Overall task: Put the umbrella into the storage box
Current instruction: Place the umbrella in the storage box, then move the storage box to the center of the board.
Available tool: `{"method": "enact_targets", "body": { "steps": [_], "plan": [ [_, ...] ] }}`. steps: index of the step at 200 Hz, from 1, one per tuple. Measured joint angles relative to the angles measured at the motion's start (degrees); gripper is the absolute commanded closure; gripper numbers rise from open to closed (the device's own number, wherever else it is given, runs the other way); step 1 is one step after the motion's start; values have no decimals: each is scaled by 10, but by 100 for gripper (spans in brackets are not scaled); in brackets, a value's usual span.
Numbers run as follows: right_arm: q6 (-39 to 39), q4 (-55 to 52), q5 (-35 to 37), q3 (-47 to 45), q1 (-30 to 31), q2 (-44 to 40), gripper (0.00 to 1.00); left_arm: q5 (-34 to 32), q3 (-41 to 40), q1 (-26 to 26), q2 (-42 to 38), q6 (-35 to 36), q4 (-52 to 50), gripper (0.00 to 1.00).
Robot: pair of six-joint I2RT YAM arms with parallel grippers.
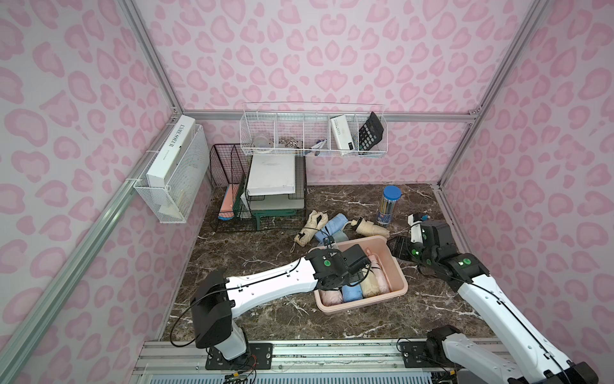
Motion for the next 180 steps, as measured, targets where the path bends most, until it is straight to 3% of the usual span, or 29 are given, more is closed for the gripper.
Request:
{"method": "enact_targets", "body": {
  "steps": [48,94,118,140,180],
  "plan": [
    [-20,17,-5,4,0,25,38,-96,10,-12,-71,3,-102,25],
    [-41,19,-11,22,-1,66,38,-158,-41,1,-131,102,-127,16],
    [-48,25,-13,25,-1,82,38,-136,-63,31,-139,157,-118,14],
    [-49,33,-19,28,-1,97,38,-90,-89,60,-137,191,-103,19],
    [-51,40,-25,33,-1,110,39,-19,-103,91,-106,214,-68,44]
  ]
}}
